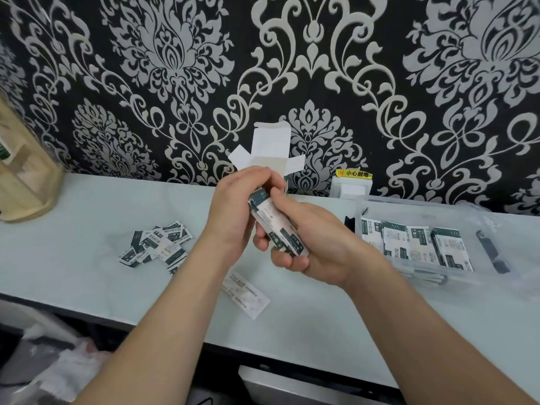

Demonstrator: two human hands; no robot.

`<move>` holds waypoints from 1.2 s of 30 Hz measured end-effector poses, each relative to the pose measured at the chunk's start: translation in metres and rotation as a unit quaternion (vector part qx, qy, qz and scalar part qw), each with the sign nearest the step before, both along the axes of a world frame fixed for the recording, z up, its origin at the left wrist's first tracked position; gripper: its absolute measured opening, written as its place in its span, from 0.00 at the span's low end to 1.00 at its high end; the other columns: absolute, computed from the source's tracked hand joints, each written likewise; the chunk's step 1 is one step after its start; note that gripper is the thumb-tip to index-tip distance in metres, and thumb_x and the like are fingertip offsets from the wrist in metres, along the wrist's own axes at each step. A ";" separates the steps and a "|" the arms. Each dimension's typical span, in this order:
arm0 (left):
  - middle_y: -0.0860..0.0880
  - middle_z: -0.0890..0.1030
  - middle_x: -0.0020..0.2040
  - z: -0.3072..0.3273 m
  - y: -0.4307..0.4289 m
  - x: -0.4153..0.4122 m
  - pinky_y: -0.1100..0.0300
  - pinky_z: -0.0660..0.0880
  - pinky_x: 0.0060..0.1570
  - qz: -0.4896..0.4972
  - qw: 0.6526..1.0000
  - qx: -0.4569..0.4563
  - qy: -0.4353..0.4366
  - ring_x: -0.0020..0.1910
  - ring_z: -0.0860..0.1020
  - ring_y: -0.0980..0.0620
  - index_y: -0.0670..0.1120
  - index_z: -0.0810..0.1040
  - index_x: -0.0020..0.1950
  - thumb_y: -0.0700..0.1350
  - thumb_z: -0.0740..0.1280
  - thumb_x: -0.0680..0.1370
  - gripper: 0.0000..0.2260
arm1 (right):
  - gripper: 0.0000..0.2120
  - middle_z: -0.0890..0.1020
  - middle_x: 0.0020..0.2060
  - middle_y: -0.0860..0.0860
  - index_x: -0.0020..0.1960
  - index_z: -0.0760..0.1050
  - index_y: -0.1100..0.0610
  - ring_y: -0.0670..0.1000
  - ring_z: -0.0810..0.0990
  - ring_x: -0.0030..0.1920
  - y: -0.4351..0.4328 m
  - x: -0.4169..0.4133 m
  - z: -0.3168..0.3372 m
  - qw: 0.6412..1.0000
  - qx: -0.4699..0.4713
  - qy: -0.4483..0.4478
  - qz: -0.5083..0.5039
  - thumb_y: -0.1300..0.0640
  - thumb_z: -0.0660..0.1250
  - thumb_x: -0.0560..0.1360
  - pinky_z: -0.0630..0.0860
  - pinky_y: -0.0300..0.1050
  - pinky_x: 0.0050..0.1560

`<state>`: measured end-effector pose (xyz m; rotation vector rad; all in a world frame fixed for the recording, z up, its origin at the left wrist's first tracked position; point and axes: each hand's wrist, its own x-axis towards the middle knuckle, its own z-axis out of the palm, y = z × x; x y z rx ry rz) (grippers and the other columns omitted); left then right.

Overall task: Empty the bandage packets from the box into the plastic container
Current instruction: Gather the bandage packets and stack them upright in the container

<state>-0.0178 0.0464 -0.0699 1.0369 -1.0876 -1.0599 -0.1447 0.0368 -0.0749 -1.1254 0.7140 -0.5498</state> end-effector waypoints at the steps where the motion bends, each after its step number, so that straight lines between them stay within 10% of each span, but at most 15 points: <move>1: 0.47 0.73 0.26 0.000 -0.001 0.000 0.67 0.61 0.15 -0.003 1.000 -0.006 -0.024 0.16 0.66 0.53 0.41 0.77 0.38 0.44 0.59 0.80 0.14 | 0.24 0.76 0.30 0.54 0.41 0.76 0.60 0.47 0.70 0.21 0.000 0.000 0.000 1.000 0.003 0.004 0.002 0.41 0.56 0.80 0.59 0.33 0.16; 7: 0.42 0.75 0.40 0.003 -0.004 0.001 0.62 0.69 0.32 -0.073 0.991 -0.047 -0.101 0.31 0.71 0.54 0.50 0.76 0.48 0.61 0.61 0.76 0.16 | 0.23 0.69 0.24 0.49 0.41 0.73 0.57 0.44 0.64 0.20 -0.004 -0.003 0.001 0.995 0.058 -0.033 -0.069 0.37 0.59 0.78 0.55 0.32 0.16; 11: 0.57 0.75 0.35 -0.002 -0.004 -0.009 0.64 0.71 0.40 0.022 0.952 -0.116 -0.283 0.35 0.73 0.58 0.47 0.74 0.47 0.46 0.68 0.77 0.05 | 0.19 0.67 0.23 0.49 0.44 0.71 0.54 0.43 0.63 0.20 -0.006 -0.004 0.000 0.989 0.106 -0.065 -0.086 0.38 0.58 0.79 0.56 0.31 0.15; 17: 0.46 0.72 0.32 -0.002 -0.012 -0.017 0.45 0.74 0.39 0.120 0.951 -0.109 -0.265 0.33 0.70 0.49 0.41 0.70 0.36 0.47 0.59 0.78 0.14 | 0.26 0.70 0.27 0.51 0.45 0.73 0.55 0.47 0.71 0.23 -0.004 -0.005 0.001 0.992 0.105 -0.041 -0.060 0.32 0.56 0.76 0.63 0.33 0.17; 21: 0.47 0.72 0.30 0.004 -0.016 -0.015 0.49 0.66 0.36 0.195 0.890 -0.096 -0.402 0.35 0.71 0.44 0.43 0.67 0.32 0.48 0.54 0.81 0.19 | 0.24 0.78 0.41 0.55 0.56 0.76 0.58 0.50 0.78 0.33 -0.004 -0.012 0.001 0.995 0.001 -0.018 -0.095 0.38 0.58 0.78 0.71 0.39 0.27; 25: 0.48 0.75 0.33 0.009 -0.015 -0.026 0.53 0.66 0.40 0.222 0.841 -0.051 -0.491 0.39 0.74 0.43 0.49 0.66 0.30 0.54 0.48 0.83 0.24 | 0.14 0.74 0.32 0.49 0.48 0.74 0.55 0.47 0.67 0.28 -0.001 -0.018 0.004 0.996 -0.027 -0.034 -0.083 0.45 0.58 0.81 0.59 0.37 0.27; 30: 0.51 0.73 0.57 0.007 -0.018 -0.035 0.54 0.75 0.55 0.027 0.941 -0.067 -0.332 0.59 0.73 0.49 0.54 0.74 0.58 0.64 0.58 0.76 0.19 | 0.16 0.71 0.30 0.50 0.44 0.74 0.55 0.45 0.60 0.26 -0.011 -0.029 0.004 0.985 0.040 -0.112 -0.125 0.44 0.58 0.81 0.51 0.36 0.24; 33: 0.57 0.62 0.72 0.008 -0.013 -0.034 0.61 0.73 0.61 -0.114 0.933 -0.051 -0.336 0.70 0.66 0.55 0.67 0.57 0.71 0.60 0.74 0.65 0.40 | 0.16 0.75 0.37 0.50 0.55 0.78 0.53 0.45 0.68 0.32 -0.017 -0.036 0.002 0.975 0.069 -0.163 -0.135 0.43 0.59 0.80 0.65 0.37 0.28; 36: 0.66 0.59 0.65 0.009 -0.007 -0.041 0.70 0.75 0.45 -0.134 0.912 -0.088 -0.378 0.60 0.69 0.56 0.67 0.55 0.72 0.44 0.79 0.63 0.47 | 0.17 0.71 0.33 0.50 0.49 0.78 0.54 0.45 0.69 0.30 -0.018 -0.042 0.003 0.975 0.075 -0.170 -0.120 0.42 0.60 0.79 0.69 0.37 0.29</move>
